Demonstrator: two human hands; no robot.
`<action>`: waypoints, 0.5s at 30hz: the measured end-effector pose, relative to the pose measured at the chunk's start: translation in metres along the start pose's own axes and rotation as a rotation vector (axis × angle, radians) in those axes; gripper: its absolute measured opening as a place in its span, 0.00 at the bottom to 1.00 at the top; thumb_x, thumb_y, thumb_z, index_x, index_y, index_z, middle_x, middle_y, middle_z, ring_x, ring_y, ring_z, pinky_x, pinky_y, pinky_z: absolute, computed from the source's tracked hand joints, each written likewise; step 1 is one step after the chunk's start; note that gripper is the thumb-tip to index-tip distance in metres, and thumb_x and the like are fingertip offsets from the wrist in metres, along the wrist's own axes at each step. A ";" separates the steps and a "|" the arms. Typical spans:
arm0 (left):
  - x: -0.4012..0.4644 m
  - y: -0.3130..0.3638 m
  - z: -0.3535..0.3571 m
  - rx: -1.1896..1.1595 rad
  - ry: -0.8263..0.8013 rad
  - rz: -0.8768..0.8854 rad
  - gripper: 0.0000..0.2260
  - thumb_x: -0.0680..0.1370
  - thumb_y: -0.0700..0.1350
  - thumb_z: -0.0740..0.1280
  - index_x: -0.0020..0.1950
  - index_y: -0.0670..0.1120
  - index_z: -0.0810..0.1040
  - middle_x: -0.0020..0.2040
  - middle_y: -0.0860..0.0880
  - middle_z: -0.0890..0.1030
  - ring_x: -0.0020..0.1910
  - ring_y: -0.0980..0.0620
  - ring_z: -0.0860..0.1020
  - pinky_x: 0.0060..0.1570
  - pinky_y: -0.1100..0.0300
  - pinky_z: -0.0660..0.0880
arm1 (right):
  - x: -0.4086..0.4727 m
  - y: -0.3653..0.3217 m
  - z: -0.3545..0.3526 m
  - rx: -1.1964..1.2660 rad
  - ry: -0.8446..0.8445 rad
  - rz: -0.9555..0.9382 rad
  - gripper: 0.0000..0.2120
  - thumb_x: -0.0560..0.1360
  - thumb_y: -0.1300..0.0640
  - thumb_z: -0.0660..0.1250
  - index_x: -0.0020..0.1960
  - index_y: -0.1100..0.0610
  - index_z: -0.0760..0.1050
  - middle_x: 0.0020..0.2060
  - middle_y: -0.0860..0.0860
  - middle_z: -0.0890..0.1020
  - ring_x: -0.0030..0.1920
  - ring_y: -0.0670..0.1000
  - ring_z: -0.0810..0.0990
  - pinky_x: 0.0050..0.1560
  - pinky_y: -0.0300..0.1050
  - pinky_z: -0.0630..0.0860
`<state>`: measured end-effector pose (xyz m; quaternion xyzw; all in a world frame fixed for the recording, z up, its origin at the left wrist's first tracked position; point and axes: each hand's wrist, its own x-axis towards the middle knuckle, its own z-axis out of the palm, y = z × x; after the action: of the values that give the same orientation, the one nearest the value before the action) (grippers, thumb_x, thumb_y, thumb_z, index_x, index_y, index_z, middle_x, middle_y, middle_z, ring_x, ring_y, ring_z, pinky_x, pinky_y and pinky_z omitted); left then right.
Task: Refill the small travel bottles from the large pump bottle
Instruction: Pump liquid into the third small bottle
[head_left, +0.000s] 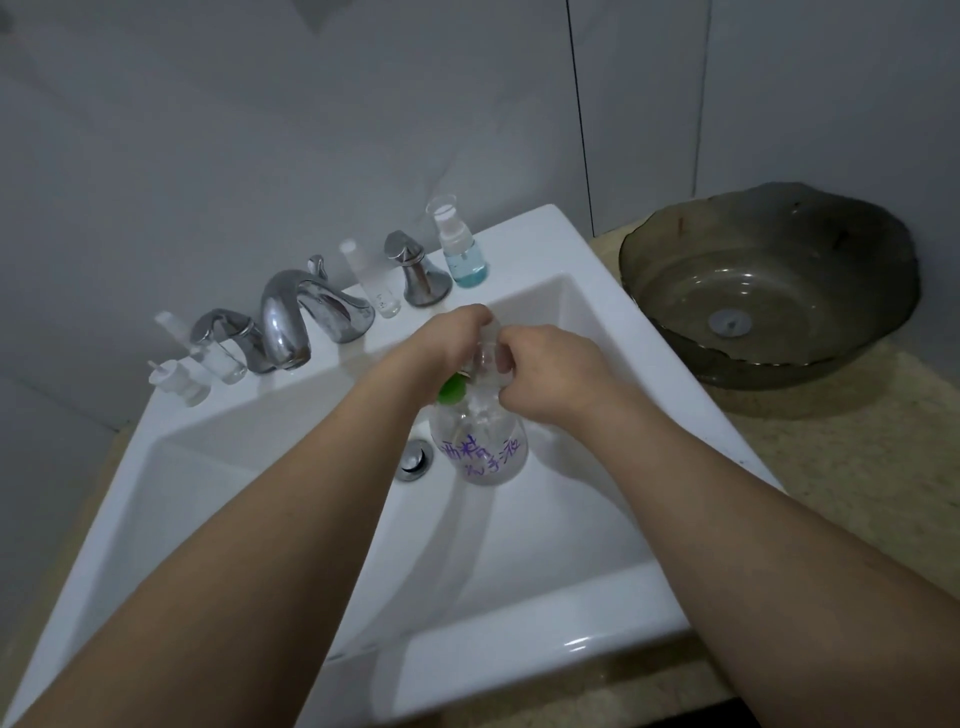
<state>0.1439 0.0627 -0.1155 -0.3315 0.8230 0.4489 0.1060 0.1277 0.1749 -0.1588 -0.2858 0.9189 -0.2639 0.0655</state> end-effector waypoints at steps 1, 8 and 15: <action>0.001 0.000 0.000 0.004 0.012 0.005 0.15 0.77 0.53 0.58 0.36 0.46 0.70 0.34 0.47 0.74 0.26 0.50 0.67 0.30 0.62 0.61 | 0.000 0.000 -0.001 0.001 0.005 -0.005 0.11 0.69 0.57 0.66 0.47 0.46 0.68 0.48 0.49 0.80 0.51 0.55 0.78 0.44 0.42 0.68; 0.001 0.004 -0.009 0.090 0.020 0.005 0.12 0.77 0.55 0.61 0.42 0.47 0.74 0.38 0.48 0.77 0.36 0.49 0.72 0.41 0.59 0.68 | -0.001 -0.004 -0.002 0.061 0.047 -0.028 0.13 0.68 0.57 0.66 0.51 0.46 0.71 0.48 0.47 0.80 0.51 0.53 0.78 0.46 0.44 0.70; -0.002 0.013 -0.013 0.225 0.011 0.097 0.10 0.80 0.49 0.60 0.47 0.44 0.75 0.41 0.45 0.77 0.35 0.50 0.71 0.32 0.59 0.64 | -0.002 -0.004 -0.002 0.109 0.034 -0.031 0.12 0.67 0.58 0.66 0.46 0.45 0.67 0.45 0.46 0.79 0.47 0.52 0.78 0.45 0.45 0.74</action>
<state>0.1386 0.0579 -0.0987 -0.2798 0.8838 0.3564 0.1165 0.1302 0.1746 -0.1550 -0.2917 0.8996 -0.3191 0.0614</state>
